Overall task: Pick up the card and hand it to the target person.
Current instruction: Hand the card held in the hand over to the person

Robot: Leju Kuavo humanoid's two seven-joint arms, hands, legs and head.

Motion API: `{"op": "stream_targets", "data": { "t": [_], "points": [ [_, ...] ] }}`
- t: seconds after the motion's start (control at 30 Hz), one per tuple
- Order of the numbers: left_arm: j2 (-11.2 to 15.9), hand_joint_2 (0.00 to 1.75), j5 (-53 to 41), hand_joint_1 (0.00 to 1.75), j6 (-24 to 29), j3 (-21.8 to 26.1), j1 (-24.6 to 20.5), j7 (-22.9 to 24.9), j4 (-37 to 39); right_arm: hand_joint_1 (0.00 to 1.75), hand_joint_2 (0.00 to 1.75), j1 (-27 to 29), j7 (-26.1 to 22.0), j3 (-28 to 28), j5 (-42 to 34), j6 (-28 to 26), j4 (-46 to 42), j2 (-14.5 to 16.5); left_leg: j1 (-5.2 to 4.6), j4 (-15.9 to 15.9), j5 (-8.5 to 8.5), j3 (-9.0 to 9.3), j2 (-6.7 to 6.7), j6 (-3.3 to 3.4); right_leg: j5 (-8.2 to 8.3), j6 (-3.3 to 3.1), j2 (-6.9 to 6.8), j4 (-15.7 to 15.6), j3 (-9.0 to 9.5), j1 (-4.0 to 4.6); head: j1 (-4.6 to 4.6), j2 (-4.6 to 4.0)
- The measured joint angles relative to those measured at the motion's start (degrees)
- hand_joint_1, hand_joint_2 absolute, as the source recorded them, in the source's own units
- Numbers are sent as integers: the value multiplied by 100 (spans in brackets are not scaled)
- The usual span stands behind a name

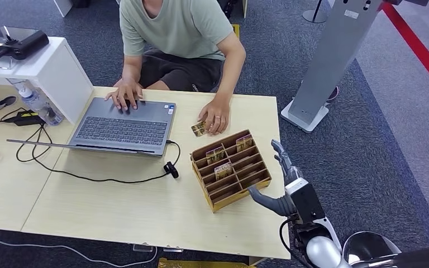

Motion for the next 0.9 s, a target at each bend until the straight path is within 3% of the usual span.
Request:
{"op": "stream_targets", "data": {
  "t": [0.2, 0.47, 0.9],
  "points": [
    [0, 175, -1, 0, 0, 0, -10, -42, 0, 0, 175, 238, -99, -91, -70, 297, 21, -14, 0, 0, 0, 0, 0, 0, 0, 0, 0, 1, 1, 0, 5, 0],
    [0, 175, -15, 0, -37, 0, -16, 19, 0, 0, 175, 245, -3, -50, 436, 342, 131, 31, 0, 0, 0, -1, -1, 0, 0, 0, -1, 1, 2, 0, 4, 0],
    [0, 175, -15, 0, -50, 4, -18, -11, 0, 0, 175, 160, -151, -22, 296, 565, 385, 134, 0, 0, 1, 0, -1, 0, 0, 0, -1, 2, 3, 0, 4, 0]
  ]
}}
